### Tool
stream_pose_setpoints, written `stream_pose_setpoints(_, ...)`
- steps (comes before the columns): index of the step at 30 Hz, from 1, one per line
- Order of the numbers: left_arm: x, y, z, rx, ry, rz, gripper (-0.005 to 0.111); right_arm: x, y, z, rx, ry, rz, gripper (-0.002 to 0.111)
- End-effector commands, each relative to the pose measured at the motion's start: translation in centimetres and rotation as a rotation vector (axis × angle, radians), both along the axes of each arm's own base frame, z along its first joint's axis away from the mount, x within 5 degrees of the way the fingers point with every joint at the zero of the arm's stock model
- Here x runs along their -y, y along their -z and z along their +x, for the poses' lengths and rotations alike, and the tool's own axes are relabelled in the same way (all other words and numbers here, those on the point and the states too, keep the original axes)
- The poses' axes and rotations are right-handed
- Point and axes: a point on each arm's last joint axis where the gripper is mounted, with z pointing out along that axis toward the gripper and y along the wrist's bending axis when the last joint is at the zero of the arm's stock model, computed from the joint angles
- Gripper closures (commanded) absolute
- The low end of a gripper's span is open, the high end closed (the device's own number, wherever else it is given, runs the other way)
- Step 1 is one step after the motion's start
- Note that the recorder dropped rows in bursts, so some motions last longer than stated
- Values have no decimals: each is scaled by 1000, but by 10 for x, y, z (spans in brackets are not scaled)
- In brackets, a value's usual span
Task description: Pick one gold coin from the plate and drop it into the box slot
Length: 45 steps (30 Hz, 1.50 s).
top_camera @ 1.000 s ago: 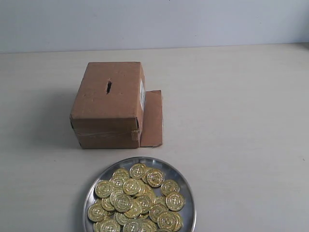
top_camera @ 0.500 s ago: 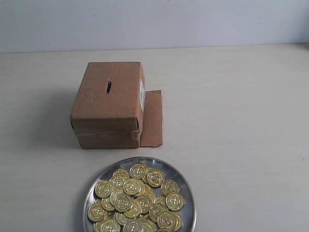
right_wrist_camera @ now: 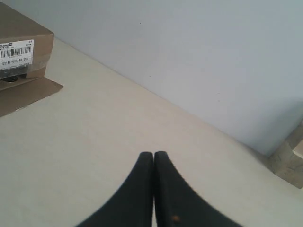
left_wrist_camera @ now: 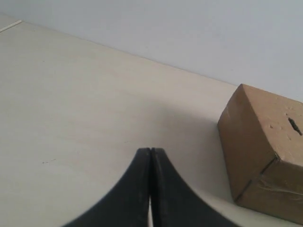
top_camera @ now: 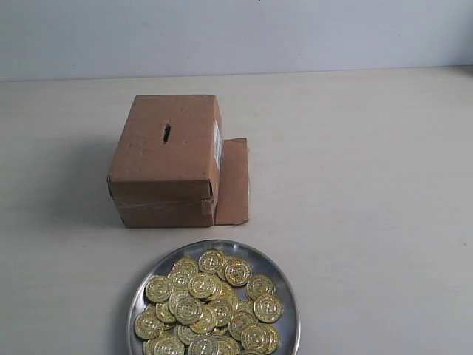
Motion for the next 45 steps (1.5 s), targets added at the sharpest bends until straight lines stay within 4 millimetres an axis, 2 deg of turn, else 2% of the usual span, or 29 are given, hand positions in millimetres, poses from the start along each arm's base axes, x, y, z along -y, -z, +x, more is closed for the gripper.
stream_pose_setpoints(1, -1, 2, -1, -6, -23, -12, 107, 0, 2, 0, -4, 5, -1, 108)
stream_pose_setpoints(9, -1, 2, -1, -11, -18, -1, 107, 0, 2, 0, -5, 6, 20, 108)
stream_pose_setpoints(17, 5, 2, -1, -11, 95, 8, 107, 3, 2, 0, -4, 70, 20, 108)
stream_pose_setpoints(38, 5, 0, 0, 7, 98, 6, 107, 3, 1, 0, 0, 70, 23, 108)
stream_pose_setpoints(41, 5, 0, 0, 7, 98, 6, 107, 3, 1, 0, -3, 88, 130, 108)
stream_pose_setpoints(42, 5, 0, 0, 7, 99, 11, 107, 3, 1, 0, -13, 103, 219, 108)
stream_pose_setpoints(45, 5, 0, 0, 12, 132, 139, 107, 3, 1, 0, -27, 131, 383, 108)
